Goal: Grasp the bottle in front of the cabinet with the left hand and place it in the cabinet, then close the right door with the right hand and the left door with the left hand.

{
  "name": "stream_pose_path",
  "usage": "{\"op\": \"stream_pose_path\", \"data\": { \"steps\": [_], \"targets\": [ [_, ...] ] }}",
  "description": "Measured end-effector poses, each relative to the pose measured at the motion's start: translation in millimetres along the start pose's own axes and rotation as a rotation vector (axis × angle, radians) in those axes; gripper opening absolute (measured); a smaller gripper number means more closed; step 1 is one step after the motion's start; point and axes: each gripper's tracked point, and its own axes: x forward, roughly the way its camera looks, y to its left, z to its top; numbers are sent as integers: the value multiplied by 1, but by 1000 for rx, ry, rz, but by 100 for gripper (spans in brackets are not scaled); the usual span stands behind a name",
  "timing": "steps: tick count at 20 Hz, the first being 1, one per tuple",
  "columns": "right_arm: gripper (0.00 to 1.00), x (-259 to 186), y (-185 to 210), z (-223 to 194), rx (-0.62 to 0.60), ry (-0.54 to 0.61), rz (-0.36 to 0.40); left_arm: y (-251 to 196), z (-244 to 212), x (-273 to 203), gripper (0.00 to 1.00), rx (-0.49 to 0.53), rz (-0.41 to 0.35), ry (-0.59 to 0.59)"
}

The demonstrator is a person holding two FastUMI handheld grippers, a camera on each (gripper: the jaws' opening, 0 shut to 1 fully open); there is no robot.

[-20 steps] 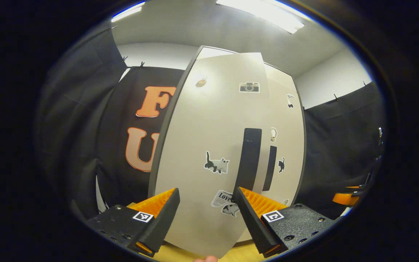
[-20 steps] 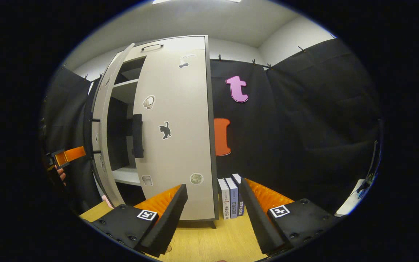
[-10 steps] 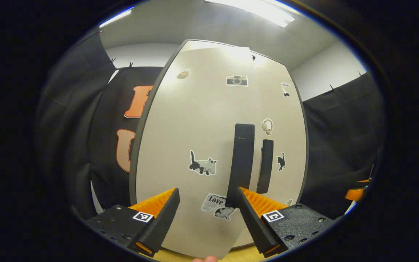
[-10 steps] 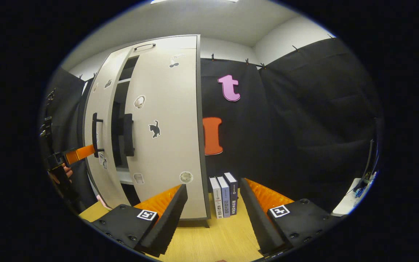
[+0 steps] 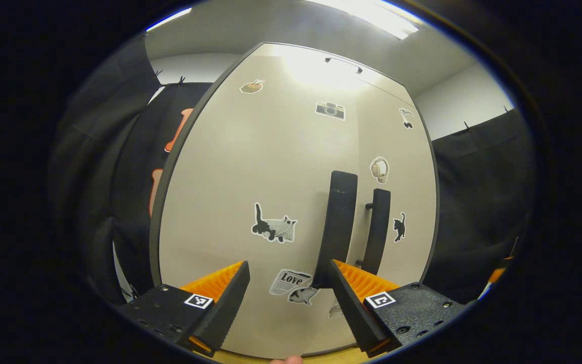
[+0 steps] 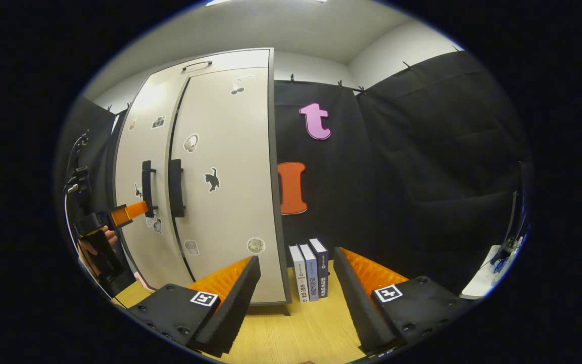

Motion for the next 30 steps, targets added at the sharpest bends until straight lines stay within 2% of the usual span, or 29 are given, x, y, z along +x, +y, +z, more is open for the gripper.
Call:
{"op": "stream_pose_path", "data": {
  "steps": [3,9,12,17,21,25,30],
  "targets": [
    [96,-5,14,4,-6,-5,25,4,12,-14,95,-18,4,-15],
    [96,-29,54,12,-4,-12,92,8,39,-82,95,0,8,-18],
    [96,-45,66,12,-1,-13,87,6,46,-114,95,35,5,-24],
    [96,-72,71,10,21,-15,90,-15,36,-171,95,33,-36,35],
    [96,-93,59,17,-6,-50,128,-26,44,-218,95,15,34,1],
    [96,-116,46,16,13,-31,206,-45,42,-260,94,6,114,-5],
    [96,-151,24,3,24,-5,269,-72,48,-297,95,34,156,-15]
  ]
}}
